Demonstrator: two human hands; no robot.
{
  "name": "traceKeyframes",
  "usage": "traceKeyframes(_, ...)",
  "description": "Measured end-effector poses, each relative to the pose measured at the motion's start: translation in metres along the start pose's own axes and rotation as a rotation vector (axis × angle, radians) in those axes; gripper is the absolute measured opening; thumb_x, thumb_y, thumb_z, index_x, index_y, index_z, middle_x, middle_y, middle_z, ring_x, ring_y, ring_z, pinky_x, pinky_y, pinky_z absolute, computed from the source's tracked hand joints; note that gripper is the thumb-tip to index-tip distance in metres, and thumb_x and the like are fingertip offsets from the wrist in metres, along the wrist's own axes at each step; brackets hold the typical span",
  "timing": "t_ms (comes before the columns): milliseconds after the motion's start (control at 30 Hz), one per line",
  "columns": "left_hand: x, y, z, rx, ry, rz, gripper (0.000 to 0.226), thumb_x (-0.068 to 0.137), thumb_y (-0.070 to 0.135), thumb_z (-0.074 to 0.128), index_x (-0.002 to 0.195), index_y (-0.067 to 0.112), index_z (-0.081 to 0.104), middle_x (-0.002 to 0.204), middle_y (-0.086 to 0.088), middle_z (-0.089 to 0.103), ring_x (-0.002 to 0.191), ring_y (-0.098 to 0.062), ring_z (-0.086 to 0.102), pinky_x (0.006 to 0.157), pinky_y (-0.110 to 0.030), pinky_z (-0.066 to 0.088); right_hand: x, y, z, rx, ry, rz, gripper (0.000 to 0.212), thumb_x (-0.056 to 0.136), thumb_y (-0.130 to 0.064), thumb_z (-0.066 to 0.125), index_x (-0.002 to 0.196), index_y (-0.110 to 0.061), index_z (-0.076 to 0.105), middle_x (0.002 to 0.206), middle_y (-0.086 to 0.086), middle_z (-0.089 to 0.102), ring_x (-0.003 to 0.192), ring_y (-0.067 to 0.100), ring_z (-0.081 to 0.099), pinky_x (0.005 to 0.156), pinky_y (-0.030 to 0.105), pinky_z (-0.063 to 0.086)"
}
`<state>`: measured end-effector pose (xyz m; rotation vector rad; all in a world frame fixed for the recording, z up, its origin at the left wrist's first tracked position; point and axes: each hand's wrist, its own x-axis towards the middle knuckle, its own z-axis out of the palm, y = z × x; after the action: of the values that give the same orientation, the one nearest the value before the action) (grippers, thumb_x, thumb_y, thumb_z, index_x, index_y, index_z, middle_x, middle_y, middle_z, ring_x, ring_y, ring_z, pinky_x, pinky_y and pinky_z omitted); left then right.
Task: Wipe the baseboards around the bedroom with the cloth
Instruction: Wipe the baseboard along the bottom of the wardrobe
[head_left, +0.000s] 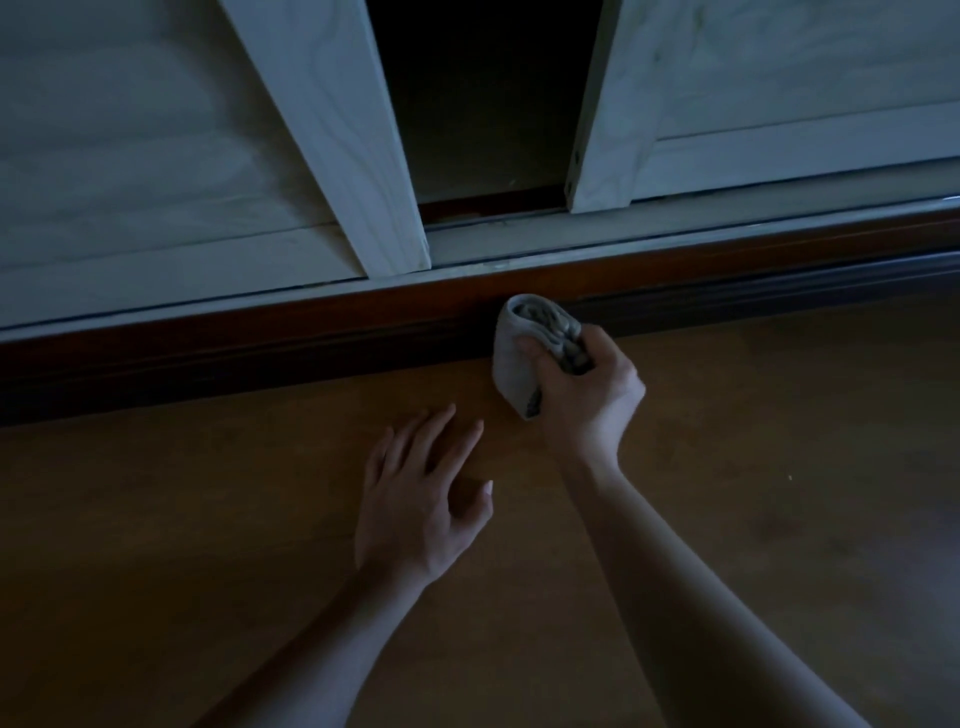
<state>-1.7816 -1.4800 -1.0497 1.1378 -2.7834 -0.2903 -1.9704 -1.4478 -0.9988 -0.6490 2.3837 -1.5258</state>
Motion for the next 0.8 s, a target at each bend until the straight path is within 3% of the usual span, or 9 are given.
traceKeyframes(67, 0.000, 0.000, 0.000, 0.000, 0.007, 0.009, 0.061, 0.092, 0.058, 0.047, 0.147, 0.032, 0.052, 0.157, 0.000, 0.042, 0.145, -0.025, 0.036, 0.119, -0.053, 0.028, 0.003, 0.001, -0.004, 0.004, -0.029, 0.001, 0.028, 0.083, -0.041, 0.079, 0.100, -0.020, 0.072, 0.090, -0.013, 0.069, 0.081, -0.003, 0.063, 0.063, 0.004, 0.044)
traceKeyframes(267, 0.000, 0.000, 0.001, 0.029, -0.025, -0.001, 0.062, 0.094, 0.062, 0.042, 0.149, 0.034, 0.048, 0.160, 0.002, 0.037, 0.148, -0.022, 0.030, 0.122, -0.051, 0.023, 0.021, 0.013, -0.037, 0.060, 0.093, 0.091, 0.022, 0.085, -0.035, 0.079, 0.099, -0.019, 0.072, 0.084, -0.019, 0.064, 0.078, -0.009, 0.059, 0.061, 0.001, 0.041)
traceKeyframes(467, 0.000, 0.000, 0.003, 0.054, -0.012, -0.001, 0.063, 0.093, 0.060, 0.042, 0.149, 0.033, 0.048, 0.158, 0.001, 0.039, 0.145, -0.025, 0.032, 0.120, -0.052, 0.026, 0.015, 0.010, -0.020, 0.026, -0.032, 0.001, 0.030, 0.083, -0.043, 0.078, 0.099, -0.018, 0.072, 0.090, -0.011, 0.071, 0.081, 0.000, 0.066, 0.062, 0.009, 0.049)
traceKeyframes(667, -0.001, 0.002, 0.002, 0.040, -0.018, -0.013, 0.063, 0.094, 0.061, 0.040, 0.150, 0.033, 0.048, 0.160, 0.003, 0.036, 0.147, -0.024, 0.029, 0.120, -0.050, 0.022, 0.037, 0.023, -0.053, -0.006, 0.000, 0.025, 0.024, 0.083, -0.040, 0.080, 0.097, -0.022, 0.071, 0.082, -0.023, 0.062, 0.076, -0.011, 0.059, 0.060, 0.001, 0.042)
traceKeyframes(800, -0.001, 0.003, 0.001, 0.037, -0.023, -0.013, 0.063, 0.094, 0.061, 0.040, 0.150, 0.033, 0.048, 0.160, 0.003, 0.036, 0.148, -0.023, 0.028, 0.120, -0.049, 0.020, 0.051, 0.030, -0.077, 0.002, 0.044, 0.050, 0.022, 0.082, -0.040, 0.080, 0.098, -0.027, 0.070, 0.085, -0.021, 0.064, 0.080, -0.012, 0.060, 0.061, 0.002, 0.043)
